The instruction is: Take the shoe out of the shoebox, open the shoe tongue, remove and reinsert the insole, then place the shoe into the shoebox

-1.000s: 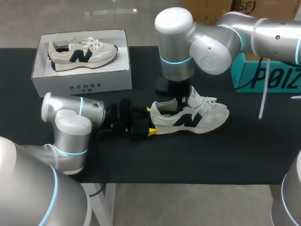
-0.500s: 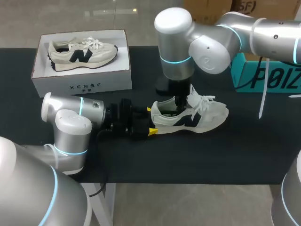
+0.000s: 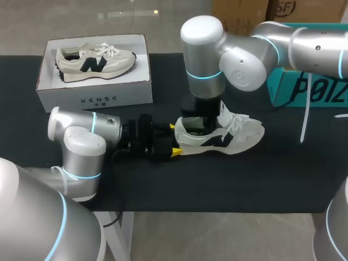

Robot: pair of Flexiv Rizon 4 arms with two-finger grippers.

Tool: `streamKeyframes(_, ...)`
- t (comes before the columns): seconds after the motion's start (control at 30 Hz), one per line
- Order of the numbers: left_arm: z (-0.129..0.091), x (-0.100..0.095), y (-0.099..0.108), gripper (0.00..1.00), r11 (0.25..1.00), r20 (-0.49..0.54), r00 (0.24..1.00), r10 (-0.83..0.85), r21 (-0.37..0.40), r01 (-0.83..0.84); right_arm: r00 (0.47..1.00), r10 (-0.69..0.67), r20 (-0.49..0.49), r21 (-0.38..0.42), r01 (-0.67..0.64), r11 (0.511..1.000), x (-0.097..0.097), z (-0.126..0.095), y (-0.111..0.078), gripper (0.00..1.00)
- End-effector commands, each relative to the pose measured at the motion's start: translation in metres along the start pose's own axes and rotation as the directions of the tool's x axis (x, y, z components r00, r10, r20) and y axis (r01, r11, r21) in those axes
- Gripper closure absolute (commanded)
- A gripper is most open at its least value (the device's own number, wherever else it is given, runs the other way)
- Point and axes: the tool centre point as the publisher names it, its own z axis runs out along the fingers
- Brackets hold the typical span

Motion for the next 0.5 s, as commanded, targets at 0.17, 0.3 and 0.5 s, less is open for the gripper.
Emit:
streamKeyframes(0.17, 0.003, -0.001, 0.004, 1.00, 1.000, -0.003, 1.000, 0.000, -0.005, 0.000, 0.999, -0.016, -0.047, 0.003, 0.016, 1.000, 0.013, 0.039, 0.013, 0.50)
streamKeyframes(0.3, 0.003, -0.001, 0.004, 1.00, 1.000, -0.003, 1.000, 0.000, -0.005, 0.000, 0.996, -0.045, -0.075, 0.021, 0.047, 0.999, 0.026, 0.052, 0.015, 1.00)
streamKeyframes(0.5, 0.003, -0.001, 0.004, 1.00, 1.000, -0.003, 1.000, 0.000, -0.005, 0.000, 0.994, -0.054, -0.097, 0.038, 0.058, 0.998, 0.033, 0.053, 0.007, 1.00)
